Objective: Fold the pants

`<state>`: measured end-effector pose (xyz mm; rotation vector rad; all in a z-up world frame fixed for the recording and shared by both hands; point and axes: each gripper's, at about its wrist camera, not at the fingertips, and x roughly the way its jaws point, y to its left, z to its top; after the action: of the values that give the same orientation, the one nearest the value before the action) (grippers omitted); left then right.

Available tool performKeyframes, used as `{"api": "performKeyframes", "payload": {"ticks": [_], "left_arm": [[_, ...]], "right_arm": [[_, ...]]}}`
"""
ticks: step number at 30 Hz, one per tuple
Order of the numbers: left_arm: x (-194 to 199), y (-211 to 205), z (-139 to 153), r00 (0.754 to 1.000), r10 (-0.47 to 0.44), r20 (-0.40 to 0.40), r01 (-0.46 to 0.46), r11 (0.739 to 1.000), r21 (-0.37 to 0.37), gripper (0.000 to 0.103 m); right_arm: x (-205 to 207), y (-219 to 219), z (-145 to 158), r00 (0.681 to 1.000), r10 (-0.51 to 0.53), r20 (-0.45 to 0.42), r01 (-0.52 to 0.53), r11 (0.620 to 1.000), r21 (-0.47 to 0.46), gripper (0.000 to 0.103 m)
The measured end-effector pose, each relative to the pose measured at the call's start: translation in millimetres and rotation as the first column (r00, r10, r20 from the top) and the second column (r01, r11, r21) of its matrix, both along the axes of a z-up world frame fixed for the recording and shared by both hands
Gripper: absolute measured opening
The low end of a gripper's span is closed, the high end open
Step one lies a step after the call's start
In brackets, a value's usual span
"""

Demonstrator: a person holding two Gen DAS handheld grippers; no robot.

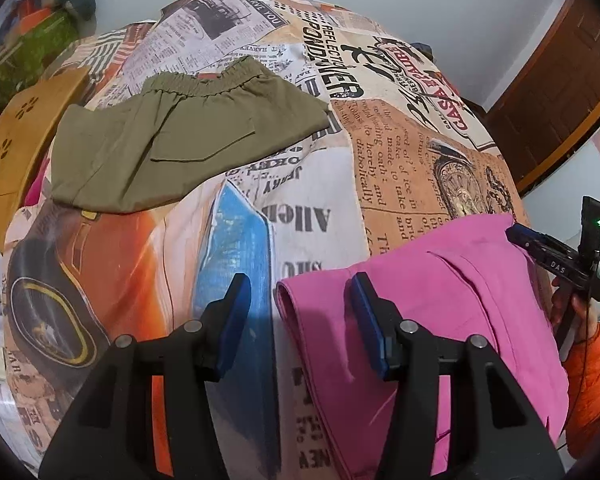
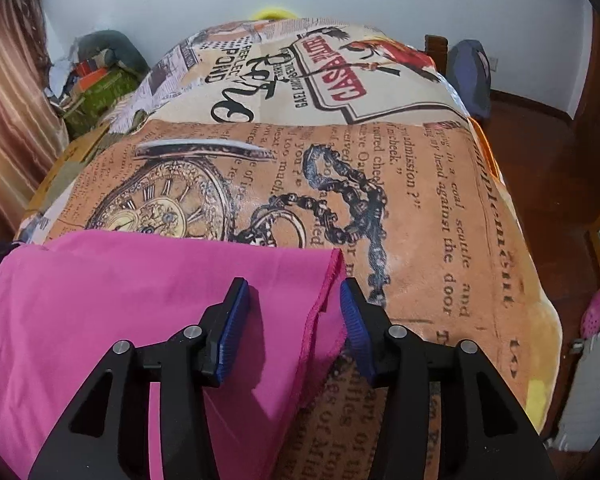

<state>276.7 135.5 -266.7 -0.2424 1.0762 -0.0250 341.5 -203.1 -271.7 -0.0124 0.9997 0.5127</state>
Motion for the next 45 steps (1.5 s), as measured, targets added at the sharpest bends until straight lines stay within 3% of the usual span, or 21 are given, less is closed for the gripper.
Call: {"api": "performKeyframes", "payload": {"ticks": [3,5,7,10,19,24,26,28,33,35,36,37,45], "left_arm": [[0,0,0,1.0,0.004,0.004,-0.004,1.0,-0.007,0.049],[0,-2,1,1.0,-0.022,0.008,0.022,0.999,-0.037,0.034],[0,-9,4,0.999,-0.028,0.018,0.027,1.0,0.006,0.028],[-2,-19,6,0.999,-0.039,0.038,0.036,0.995,0.095,0.017],[-12,-24,15,0.995,-0.039,0.093,0.023,0.985,0.174,0.014],[-12,-28,12,0.994,-0.072,0.082,0.052,0.973,0.225,0.014],[-12,-30,9,0.994,-0.081,0.078,0.06,0.969,0.24,0.014],[-11,-33,8,0.993,-0.085,0.078,0.063,0.965,0.253,0.014],[-10,-33,4,0.993,-0.088,0.074,0.067,0.967,0.247,0.015],[-10,-32,4,0.993,-0.087,0.073,0.067,0.968,0.243,0.015],[-10,-32,4,0.994,-0.085,0.075,0.064,0.968,0.242,0.015],[-9,-32,4,0.994,-0.082,0.076,0.062,0.969,0.24,0.014],[-11,-34,24,0.986,-0.097,0.135,0.059,0.963,0.264,0.013]], "right_arm": [[-3,2,1,1.0,0.015,0.008,-0.015,1.0,0.003,0.04],[-4,4,1,0.999,0.029,0.014,-0.029,1.0,0.002,0.026],[-1,6,2,0.999,0.015,0.037,-0.015,1.0,-0.014,0.006],[0,4,3,0.998,-0.008,0.062,0.009,1.0,-0.015,0.004],[-5,4,13,0.99,-0.01,0.14,0.02,0.997,-0.07,0.004],[-4,4,12,0.994,0.004,0.112,0.004,0.998,-0.07,0.005],[1,1,13,0.995,-0.014,0.095,0.02,0.998,-0.058,0.012],[6,0,11,0.997,-0.022,0.077,0.025,0.999,-0.044,0.033],[19,10,-4,0.999,0.009,0.036,-0.007,0.999,-0.039,0.036],[19,18,-5,0.998,0.042,0.05,-0.04,0.998,-0.052,0.03],[18,20,-5,0.997,0.059,0.048,-0.057,0.997,-0.05,0.009],[17,23,-5,0.996,0.071,0.049,-0.068,0.996,-0.053,0.005],[9,23,11,0.975,0.061,0.215,-0.03,0.989,-0.147,0.003]]}}
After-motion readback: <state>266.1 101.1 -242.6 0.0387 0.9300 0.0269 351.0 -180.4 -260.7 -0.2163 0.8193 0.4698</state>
